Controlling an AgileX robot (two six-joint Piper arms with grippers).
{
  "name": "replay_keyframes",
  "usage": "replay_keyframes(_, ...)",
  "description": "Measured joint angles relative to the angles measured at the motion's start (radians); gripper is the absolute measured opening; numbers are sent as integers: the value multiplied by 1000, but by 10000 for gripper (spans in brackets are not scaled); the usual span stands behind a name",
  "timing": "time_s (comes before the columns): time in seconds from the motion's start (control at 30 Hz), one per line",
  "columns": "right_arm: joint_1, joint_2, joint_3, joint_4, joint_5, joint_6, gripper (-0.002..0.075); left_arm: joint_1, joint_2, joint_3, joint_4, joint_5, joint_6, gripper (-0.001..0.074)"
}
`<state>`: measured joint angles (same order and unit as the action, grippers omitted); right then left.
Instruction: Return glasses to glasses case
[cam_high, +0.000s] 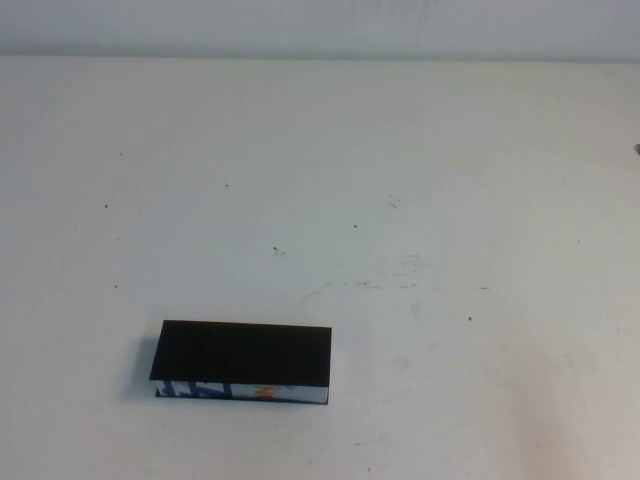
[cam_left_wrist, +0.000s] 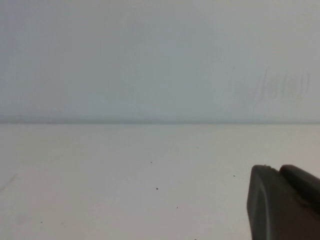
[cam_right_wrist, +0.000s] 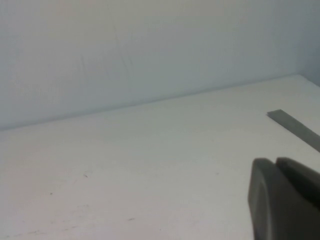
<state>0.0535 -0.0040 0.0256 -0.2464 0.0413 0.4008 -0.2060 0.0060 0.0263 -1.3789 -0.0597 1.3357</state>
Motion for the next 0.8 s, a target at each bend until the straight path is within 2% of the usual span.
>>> replay_keyframes(0.43, 0, -4, 2, 23, 50, -23, -13, 0, 0, 0, -4, -32, -2, -1)
replay_keyframes(0.5, 0, -4, 2, 138, 68, -139, -13, 0, 0, 0, -4, -33, -2, -1)
replay_keyframes(0.63, -2, -4, 2, 390, 189, -496, -13, 0, 0, 0, -7, -33, -2, -1)
replay_keyframes(0.8, -2, -4, 2, 439, 302, -585, -13, 0, 0, 0, -7, -33, -2, -1)
